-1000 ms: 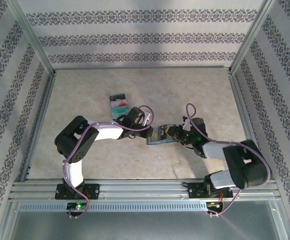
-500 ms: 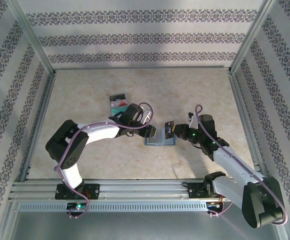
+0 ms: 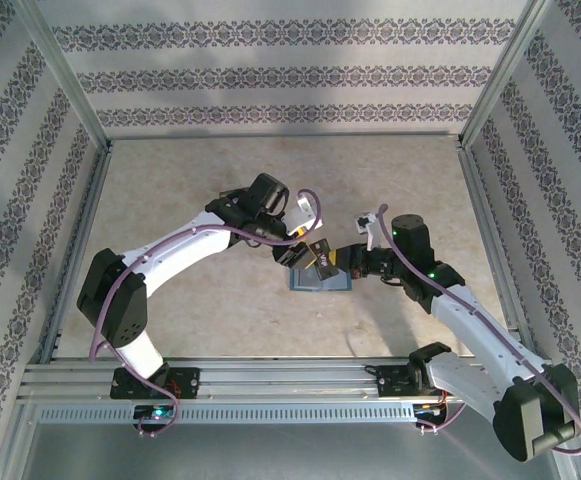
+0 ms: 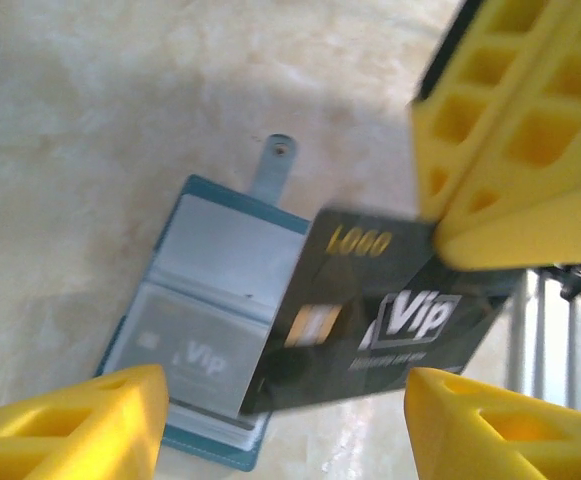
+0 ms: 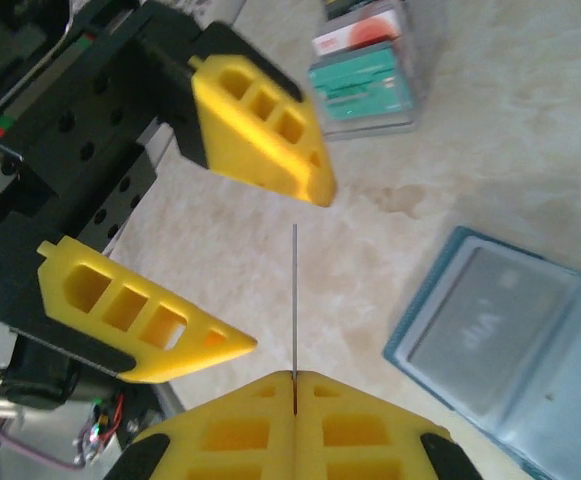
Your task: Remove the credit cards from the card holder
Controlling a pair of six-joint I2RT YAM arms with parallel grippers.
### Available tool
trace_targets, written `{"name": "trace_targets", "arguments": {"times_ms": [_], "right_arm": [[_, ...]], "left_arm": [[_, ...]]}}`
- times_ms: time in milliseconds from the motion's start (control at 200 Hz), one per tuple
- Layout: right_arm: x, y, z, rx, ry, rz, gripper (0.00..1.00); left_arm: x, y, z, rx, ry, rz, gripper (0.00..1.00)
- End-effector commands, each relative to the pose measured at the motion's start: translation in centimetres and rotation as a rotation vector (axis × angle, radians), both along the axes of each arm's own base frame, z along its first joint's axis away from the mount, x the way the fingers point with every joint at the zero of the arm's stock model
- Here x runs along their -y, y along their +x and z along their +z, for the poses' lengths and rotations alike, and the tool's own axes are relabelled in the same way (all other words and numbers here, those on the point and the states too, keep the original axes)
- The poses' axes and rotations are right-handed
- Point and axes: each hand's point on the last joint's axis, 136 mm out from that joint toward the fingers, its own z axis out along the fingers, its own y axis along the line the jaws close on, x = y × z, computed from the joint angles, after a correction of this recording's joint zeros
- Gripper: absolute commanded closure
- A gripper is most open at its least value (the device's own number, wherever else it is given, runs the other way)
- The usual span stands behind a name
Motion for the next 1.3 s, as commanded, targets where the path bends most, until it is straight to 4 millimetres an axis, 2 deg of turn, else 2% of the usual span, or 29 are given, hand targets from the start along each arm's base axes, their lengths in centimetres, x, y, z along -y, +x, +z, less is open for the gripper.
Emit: {"name": "trace_targets", "arguments": {"times_ms": [0, 105, 205, 335, 495, 525, 590, 610, 635, 650, 759, 899, 1049, 1194, 1294], "right_arm": [[-1.7, -1.1, 1.1, 0.051, 0.003, 0.128, 1.00], [-2.6, -1.4, 1.4, 0.069, 0.004, 0.176, 1.00], [-2.9, -1.5, 1.6, 0.081, 0.008, 0.206, 1.00], [-3.0, -1.3, 1.8, 0.100, 0.005, 0.214, 1.00], [-2.5, -0.3, 2.0, 0.110, 0.009, 0.170, 1.00], [-2.3, 0.0, 2.2, 0.115, 0.012, 0.153, 0.95], [-1.9, 0.4, 2.7, 0.127, 0.025, 0.123, 0.91], [-1.7, 0.6, 2.9, 0.134, 0.029, 0.110, 0.84], [-1.4, 0.8, 3.0, 0.139, 0.031, 0.086, 0.68], [-1.2, 1.0, 3.1, 0.141, 0.032, 0.072, 0.62], [0.0, 1.7, 3.6, 0.164, 0.055, -0.015, 0.42], [0.0, 0.8, 4.1, 0.192, 0.119, -0.010, 0.35], [-0.8, -0.4, 5.7, 0.244, 0.207, 0.048, 0.30], [-2.3, -1.1, 7.1, 0.294, 0.231, 0.101, 0.29], [-3.2, -0.8, 7.9, 0.322, 0.229, 0.113, 0.31]], "left_arm": [[-0.4, -2.9, 1.2, -0.037, -0.034, -0.147, 0.35], [-0.8, -3.7, 1.1, -0.055, -0.036, -0.175, 0.36], [-1.1, -4.2, 0.7, -0.089, -0.029, -0.189, 0.47], [-1.1, -4.3, 1.3, -0.126, -0.087, -0.184, 0.73], [-0.9, -4.5, 2.9, -0.124, -0.173, -0.191, 0.94], [-0.9, -4.5, 3.1, -0.120, -0.179, -0.185, 1.00], [-1.0, -4.5, 3.4, -0.113, -0.192, -0.171, 1.00], [-1.0, -4.5, 3.5, -0.111, -0.197, -0.164, 1.00], [-1.0, -4.3, 3.6, -0.105, -0.203, -0.151, 1.00], [-1.1, -4.3, 3.7, -0.100, -0.207, -0.142, 1.00], [-1.7, -3.3, 5.0, -0.015, -0.262, -0.044, 1.00], [-3.6, -1.3, 8.1, 0.099, -0.411, 0.126, 1.00], [-6.2, 0.1, 11.7, 0.038, -0.659, 0.208, 1.00], [-6.4, -0.3, 12.1, 0.005, -0.695, 0.194, 1.00], [-6.2, -0.7, 12.5, -0.014, -0.709, 0.174, 1.00]]}}
